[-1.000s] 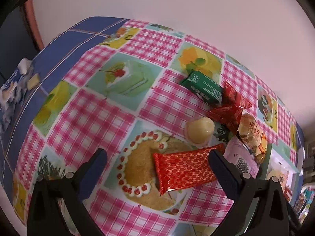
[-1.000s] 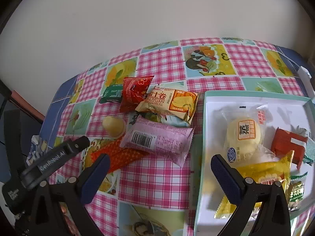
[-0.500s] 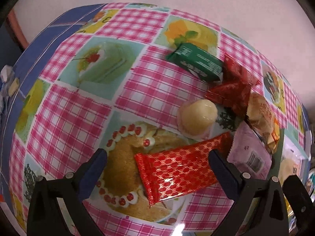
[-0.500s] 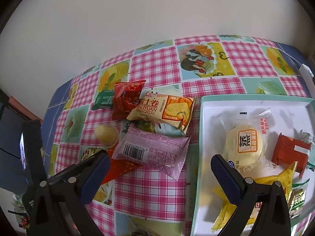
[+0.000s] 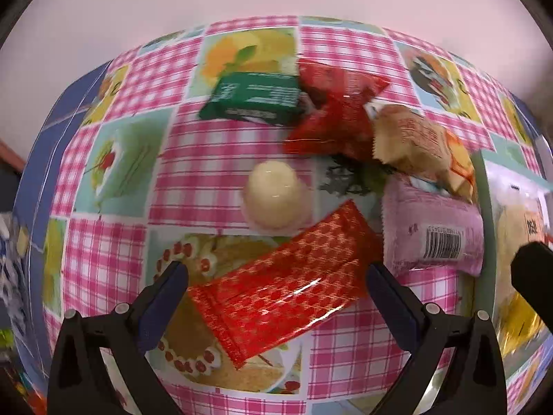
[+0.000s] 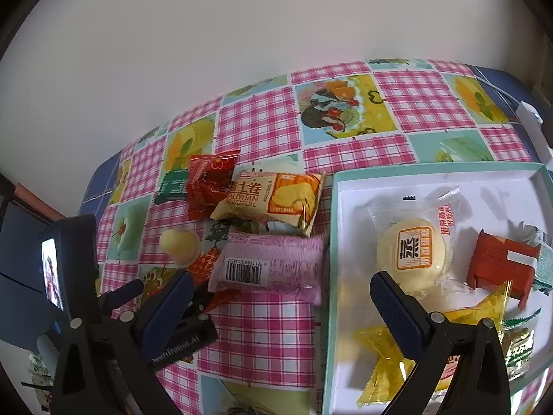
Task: Organize snacks
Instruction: 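Grasp the pink barcode pack with right tool while left tool nudges red patterned bar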
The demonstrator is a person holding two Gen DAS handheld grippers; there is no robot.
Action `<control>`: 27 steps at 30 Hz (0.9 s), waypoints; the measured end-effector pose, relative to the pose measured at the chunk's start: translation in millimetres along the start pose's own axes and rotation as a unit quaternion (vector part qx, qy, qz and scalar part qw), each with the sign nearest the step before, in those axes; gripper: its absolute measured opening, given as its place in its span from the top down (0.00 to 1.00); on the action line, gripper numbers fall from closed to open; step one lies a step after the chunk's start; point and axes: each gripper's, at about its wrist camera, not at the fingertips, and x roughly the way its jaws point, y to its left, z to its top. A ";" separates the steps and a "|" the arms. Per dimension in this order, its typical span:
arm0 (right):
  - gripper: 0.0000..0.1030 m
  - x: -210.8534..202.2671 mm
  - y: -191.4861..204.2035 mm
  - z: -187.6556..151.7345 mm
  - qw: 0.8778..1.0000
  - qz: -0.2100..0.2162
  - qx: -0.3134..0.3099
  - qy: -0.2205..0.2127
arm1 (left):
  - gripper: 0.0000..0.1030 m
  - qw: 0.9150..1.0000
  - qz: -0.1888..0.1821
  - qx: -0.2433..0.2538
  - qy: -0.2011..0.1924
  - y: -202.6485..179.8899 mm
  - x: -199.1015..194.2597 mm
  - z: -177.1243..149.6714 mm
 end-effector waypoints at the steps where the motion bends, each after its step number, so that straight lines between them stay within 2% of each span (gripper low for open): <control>1: 0.00 -0.4 -0.4 0.0 1.000 0.001 0.001 0.000 | 0.01 1.000 -0.003 0.011 0.001 -3.6 0.6 0.1; 4: 0.00 -2.1 -0.9 0.4 1.000 0.002 0.001 0.000 | 0.01 0.999 0.001 0.053 0.006 -18.6 7.3 -0.2; 10: 0.00 -1.4 -4.4 1.1 1.000 0.003 0.005 0.000 | 0.01 0.999 0.007 0.053 -0.006 -21.4 13.2 3.3; 12: 0.00 -0.3 -5.3 0.6 1.000 0.002 0.007 0.001 | 0.01 0.999 0.012 0.038 -0.005 -8.6 17.4 5.7; 15: 0.00 -0.3 -5.2 0.6 1.000 0.004 0.006 0.001 | 0.01 1.000 -0.010 -0.008 0.007 10.0 24.0 9.9; 22: 0.00 0.5 5.9 1.7 1.000 0.004 -0.019 0.005 | 0.02 0.996 -0.022 -0.087 0.012 48.2 30.2 13.4; 27: 0.02 5.8 17.3 6.8 0.999 0.006 -0.048 0.011 | 0.02 0.994 -0.036 -0.103 0.020 70.0 34.3 10.3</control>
